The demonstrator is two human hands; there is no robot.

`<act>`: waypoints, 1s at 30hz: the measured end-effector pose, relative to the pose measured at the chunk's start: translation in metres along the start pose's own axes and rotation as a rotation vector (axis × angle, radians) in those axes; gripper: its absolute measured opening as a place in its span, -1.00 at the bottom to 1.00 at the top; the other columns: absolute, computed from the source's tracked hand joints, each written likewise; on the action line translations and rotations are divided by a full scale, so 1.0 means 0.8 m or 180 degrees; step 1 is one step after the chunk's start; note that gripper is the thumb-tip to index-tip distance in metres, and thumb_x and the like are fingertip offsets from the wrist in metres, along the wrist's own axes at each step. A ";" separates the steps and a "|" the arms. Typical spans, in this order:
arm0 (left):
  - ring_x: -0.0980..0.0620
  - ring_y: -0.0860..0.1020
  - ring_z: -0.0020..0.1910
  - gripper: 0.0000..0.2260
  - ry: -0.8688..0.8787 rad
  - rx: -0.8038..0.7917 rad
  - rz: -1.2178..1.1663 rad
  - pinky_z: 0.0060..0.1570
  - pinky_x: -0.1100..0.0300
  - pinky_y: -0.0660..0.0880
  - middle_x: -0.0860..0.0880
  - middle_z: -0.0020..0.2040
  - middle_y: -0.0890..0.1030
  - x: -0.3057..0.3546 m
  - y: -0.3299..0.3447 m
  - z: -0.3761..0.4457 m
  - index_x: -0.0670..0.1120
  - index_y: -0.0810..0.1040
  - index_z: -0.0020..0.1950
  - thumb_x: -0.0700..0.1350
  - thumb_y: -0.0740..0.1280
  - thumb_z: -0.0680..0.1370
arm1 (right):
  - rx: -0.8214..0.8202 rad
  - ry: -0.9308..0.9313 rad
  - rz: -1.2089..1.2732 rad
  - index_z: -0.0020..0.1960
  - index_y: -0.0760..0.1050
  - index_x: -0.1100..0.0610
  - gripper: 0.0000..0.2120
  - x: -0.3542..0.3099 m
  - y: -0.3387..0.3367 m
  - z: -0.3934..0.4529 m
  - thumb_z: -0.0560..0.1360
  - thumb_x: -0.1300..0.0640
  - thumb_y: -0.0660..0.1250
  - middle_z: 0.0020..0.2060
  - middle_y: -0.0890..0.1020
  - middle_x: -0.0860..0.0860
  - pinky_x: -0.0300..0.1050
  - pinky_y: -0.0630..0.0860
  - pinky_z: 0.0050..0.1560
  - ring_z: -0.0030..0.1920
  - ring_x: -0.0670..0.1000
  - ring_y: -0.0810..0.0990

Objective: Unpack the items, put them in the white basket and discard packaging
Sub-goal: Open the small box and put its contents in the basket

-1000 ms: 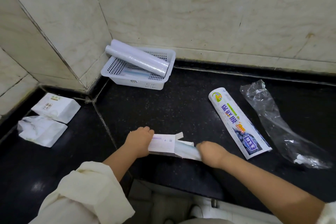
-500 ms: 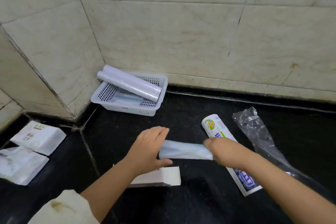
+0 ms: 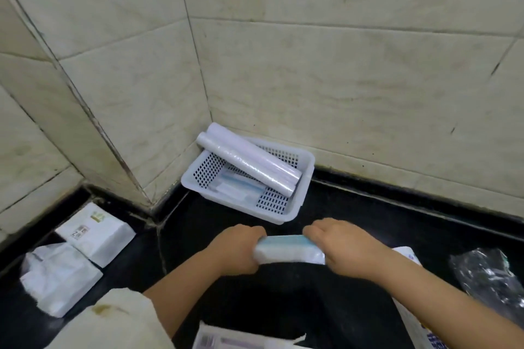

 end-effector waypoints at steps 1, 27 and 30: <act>-0.06 0.57 0.08 -0.72 0.0025 -0.0024 0.0090 -0.02 0.16 0.46 -0.09 0.12 0.61 -0.010 -0.006 0.008 -0.08 0.48 0.14 -0.14 0.34 0.44 | -0.0174 -0.0049 0.0109 0.28 0.31 0.12 -0.56 -0.004 0.003 0.015 0.46 0.00 0.24 0.12 0.51 0.09 -0.02 0.42 0.06 0.12 0.13 0.47; -0.12 0.39 0.31 -0.39 0.0393 -0.0606 0.1278 0.25 0.02 0.39 -0.16 0.37 0.38 -0.153 -0.016 0.242 -0.14 0.31 0.39 0.16 0.33 0.46 | -0.0201 0.1764 0.1475 0.22 0.35 0.11 -0.62 0.120 0.025 0.186 0.43 0.13 0.31 0.04 0.61 0.09 -0.19 0.41 -0.21 -0.10 0.04 0.56; -0.14 0.22 0.43 -0.20 0.0433 -0.0445 0.1177 0.34 -0.04 0.32 -0.15 0.49 0.16 -0.151 -0.008 0.249 -0.05 0.06 0.52 0.14 0.39 0.42 | -0.0182 0.1790 0.1594 0.22 0.36 0.11 -0.62 0.123 0.026 0.183 0.43 0.15 0.32 0.03 0.61 0.09 -0.19 0.44 -0.20 -0.12 0.03 0.55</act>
Point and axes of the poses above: each hand's wrist, its own z-axis towards the middle knuckle, its own y-axis out of the palm, x = y × z, the point moved 7 cm from there along z, towards the middle knuckle
